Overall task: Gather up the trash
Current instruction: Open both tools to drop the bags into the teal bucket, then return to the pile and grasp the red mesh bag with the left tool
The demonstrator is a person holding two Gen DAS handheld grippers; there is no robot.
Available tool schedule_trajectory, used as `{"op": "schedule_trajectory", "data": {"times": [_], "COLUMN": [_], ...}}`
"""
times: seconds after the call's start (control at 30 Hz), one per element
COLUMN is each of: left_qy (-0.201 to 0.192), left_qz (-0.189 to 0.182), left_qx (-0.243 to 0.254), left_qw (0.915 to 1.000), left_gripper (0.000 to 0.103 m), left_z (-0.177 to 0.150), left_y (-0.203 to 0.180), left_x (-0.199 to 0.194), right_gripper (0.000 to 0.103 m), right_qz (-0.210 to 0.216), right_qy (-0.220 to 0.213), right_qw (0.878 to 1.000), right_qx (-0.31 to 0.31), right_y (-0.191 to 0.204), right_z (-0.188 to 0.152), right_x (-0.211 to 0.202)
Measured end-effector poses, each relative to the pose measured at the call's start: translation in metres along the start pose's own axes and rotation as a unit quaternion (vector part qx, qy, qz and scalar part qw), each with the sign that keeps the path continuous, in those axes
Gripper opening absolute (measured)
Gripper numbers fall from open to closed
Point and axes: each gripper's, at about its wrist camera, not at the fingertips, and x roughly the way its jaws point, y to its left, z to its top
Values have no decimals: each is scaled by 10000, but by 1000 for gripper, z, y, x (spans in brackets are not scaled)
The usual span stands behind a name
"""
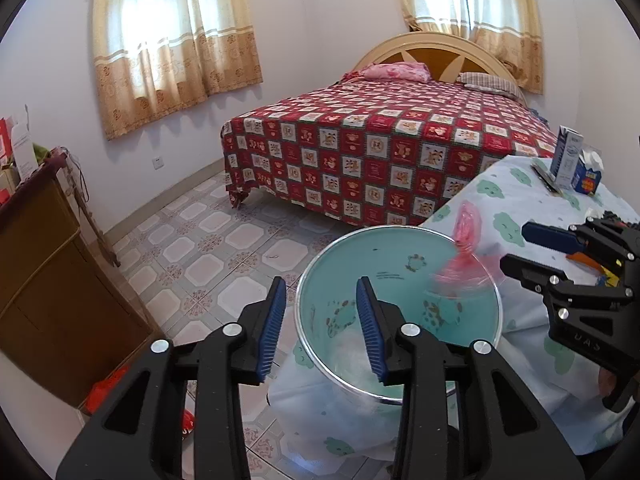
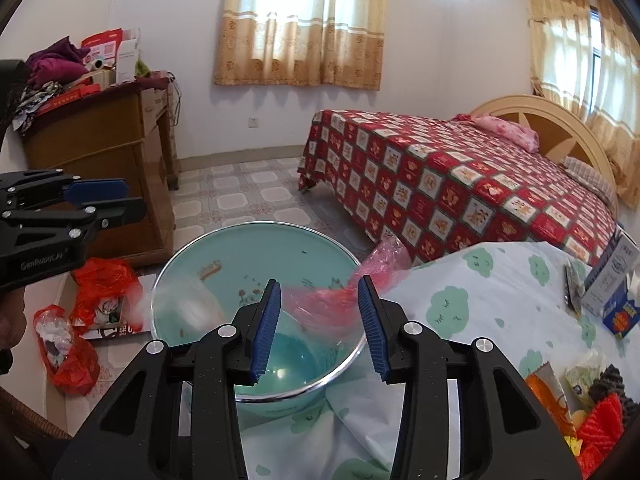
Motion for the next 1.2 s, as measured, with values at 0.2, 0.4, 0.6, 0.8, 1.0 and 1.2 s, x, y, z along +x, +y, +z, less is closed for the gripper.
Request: {"op": "schedule_trajectory", "data": {"times": [0.2,0.4,0.6,0.8,1.0,1.2], "left_qy": [54,156,146,91,-26,-125], "left_qz": [-70,-264,-600,-973,-1367,-1803], "left_qx": [108,321,698,1011,1130,1079], "left_qw": [9999,9990,9956,9901,9841,9776], "left_gripper": [51,52,57,61,67,67], "left_z": [-6,-12,-16,-15,-12,-3], "left_y": [-8,-32,-83,-141,-190,-232], "left_x": [3,3,-8,-19,-41,-58], "right_gripper": [48,55,57,57,57,57], "right_qz": [-373,-999,-2034,-2483,-2689,-2966], "right_qy": [-104,-320,-360,-206,-83,-114], "right_qw": [9989,9915,9654,9421,9301,9186], "right_qx": [276,770,1589,2245,2502,2608], "right_y": [-14,-51,-116,-157,-177,-188], "right_z": [-7,-38,-94,-145,-177,-191], "right_x": [-38,-121,-195,-220,-225,-246]}}
